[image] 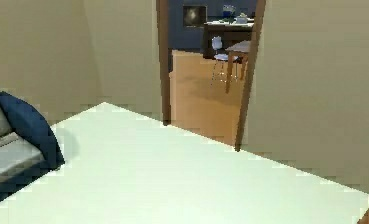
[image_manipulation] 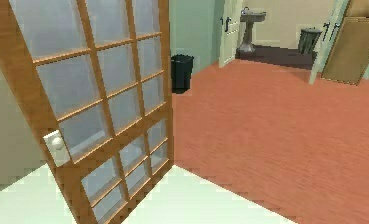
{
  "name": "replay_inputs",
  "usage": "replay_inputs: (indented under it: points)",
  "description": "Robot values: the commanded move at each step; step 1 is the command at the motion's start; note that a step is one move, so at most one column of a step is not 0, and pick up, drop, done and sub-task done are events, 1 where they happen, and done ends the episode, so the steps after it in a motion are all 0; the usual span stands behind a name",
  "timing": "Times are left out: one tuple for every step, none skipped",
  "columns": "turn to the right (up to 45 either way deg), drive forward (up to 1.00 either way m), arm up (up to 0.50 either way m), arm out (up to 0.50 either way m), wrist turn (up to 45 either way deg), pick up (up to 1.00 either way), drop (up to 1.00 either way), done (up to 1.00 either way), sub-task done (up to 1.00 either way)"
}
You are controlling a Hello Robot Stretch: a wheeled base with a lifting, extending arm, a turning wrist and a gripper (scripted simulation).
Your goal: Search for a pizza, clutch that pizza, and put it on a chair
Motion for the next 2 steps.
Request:
replay_inputs:
  points:
    - [0.0,0.55,0.0,0.0,0.0,0.0,0.0,0.0,0.0]
    - [42.0,0.0,0.0,0.0,0.0,0.0,0.0,0.0,0.0]
